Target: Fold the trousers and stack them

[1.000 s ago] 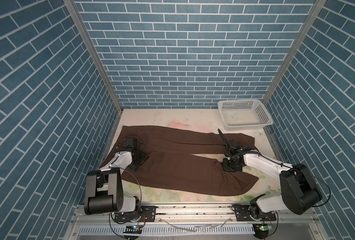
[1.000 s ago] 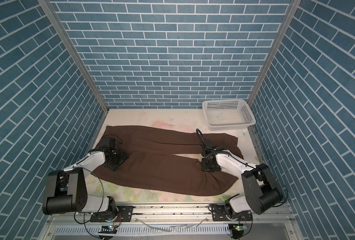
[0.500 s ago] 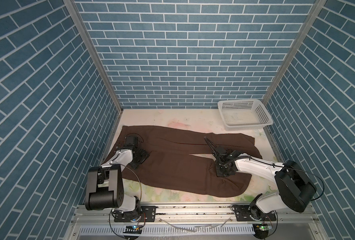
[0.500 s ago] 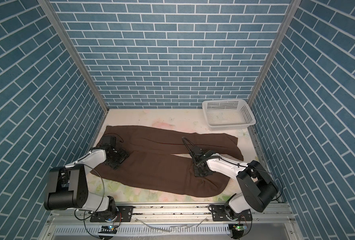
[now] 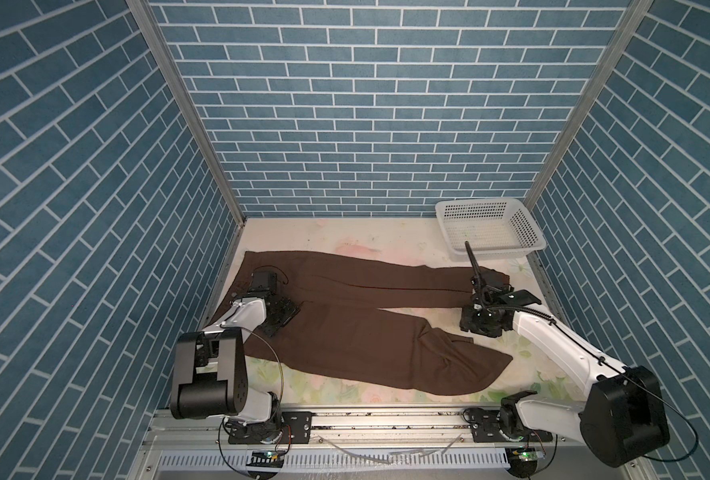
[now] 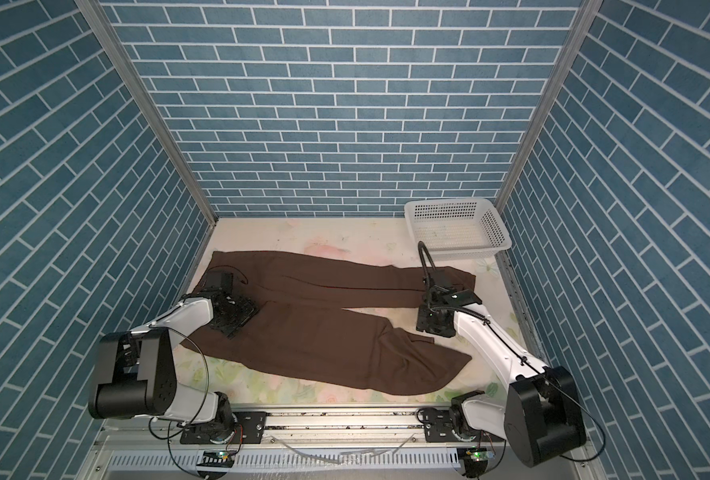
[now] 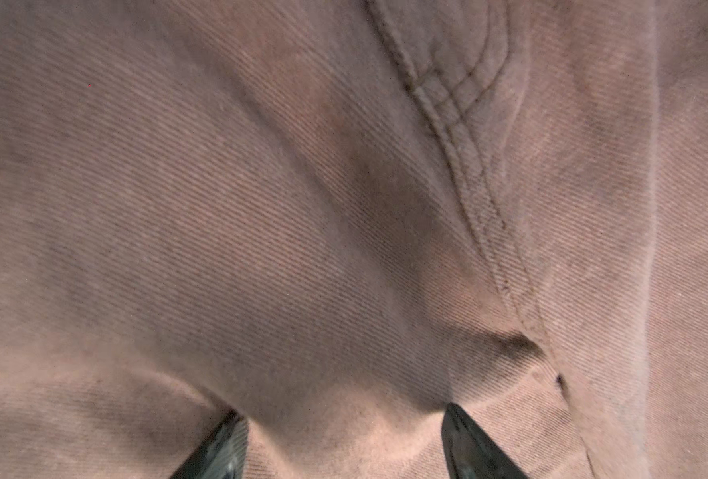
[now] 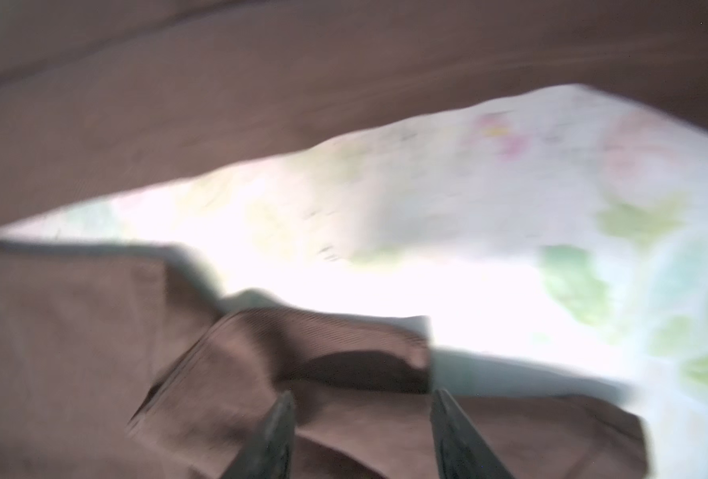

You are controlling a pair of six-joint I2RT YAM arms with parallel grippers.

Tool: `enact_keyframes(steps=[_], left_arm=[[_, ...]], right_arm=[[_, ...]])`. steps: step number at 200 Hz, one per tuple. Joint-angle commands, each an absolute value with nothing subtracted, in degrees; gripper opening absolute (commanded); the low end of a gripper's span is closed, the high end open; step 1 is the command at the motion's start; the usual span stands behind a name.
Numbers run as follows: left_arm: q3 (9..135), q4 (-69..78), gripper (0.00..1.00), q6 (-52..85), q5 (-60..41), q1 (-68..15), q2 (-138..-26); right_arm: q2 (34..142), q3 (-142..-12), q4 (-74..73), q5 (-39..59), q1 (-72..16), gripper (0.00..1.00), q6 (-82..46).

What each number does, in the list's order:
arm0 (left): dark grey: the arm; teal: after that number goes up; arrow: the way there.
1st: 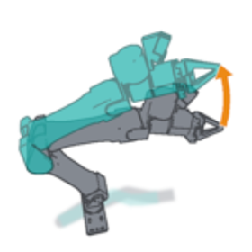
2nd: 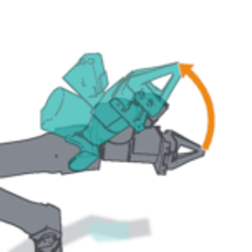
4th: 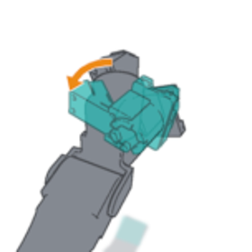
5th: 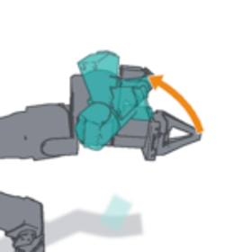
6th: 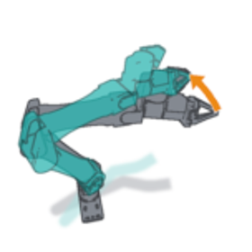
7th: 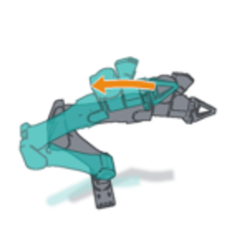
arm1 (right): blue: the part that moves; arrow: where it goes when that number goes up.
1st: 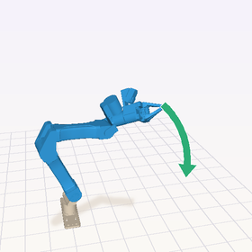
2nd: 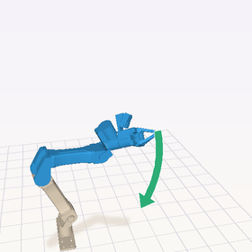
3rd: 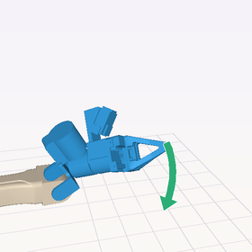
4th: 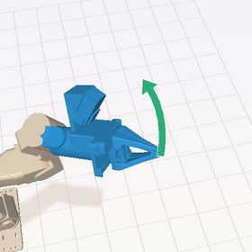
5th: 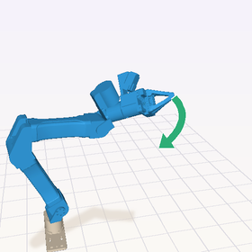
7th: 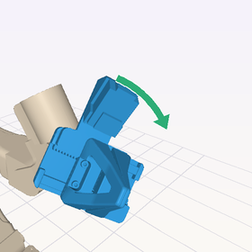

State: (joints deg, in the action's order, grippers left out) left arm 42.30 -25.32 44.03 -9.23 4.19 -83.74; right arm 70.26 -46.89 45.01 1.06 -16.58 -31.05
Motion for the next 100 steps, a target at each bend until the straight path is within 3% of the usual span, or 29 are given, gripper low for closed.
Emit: enact_keyframes(steps=[1, 36, 52, 77, 91, 100], left_arm=[[41.99, -27.81, 0.75, 43.42, -10.41, 3.51, -84.16], [41.97, -28.89, 0.75, 43.32, -10.08, 3.42, -83.20], [41.34, -29.00, 0.75, 43.34, -9.65, 3.42, -82.42], [40.24, -28.75, 0.75, 43.59, -9.48, 3.39, -81.65], [38.59, -28.06, 0.75, 43.92, -9.62, 3.42, -81.48], [37.88, -27.52, 0.75, 44.02, -9.76, 3.43, -81.27]], right_arm=[[72.76, -45.25, 49.29, 6.24, -12.23, 0.53, -29.89], [78.66, -42.28, 45.02, 15.03, -10.69, 0.50, -29.85], [80.00, -40.83, 42.57, 17.63, -10.65, 0.59, -30.33], [81.59, -38.34, 38.26, 22.11, -10.72, 0.59, -31.28], [82.40, -36.92, 35.60, 25.54, -10.73, 0.51, -32.26], [82.74, -36.11, 34.13, 27.50, -10.85, 0.38, -32.96]])
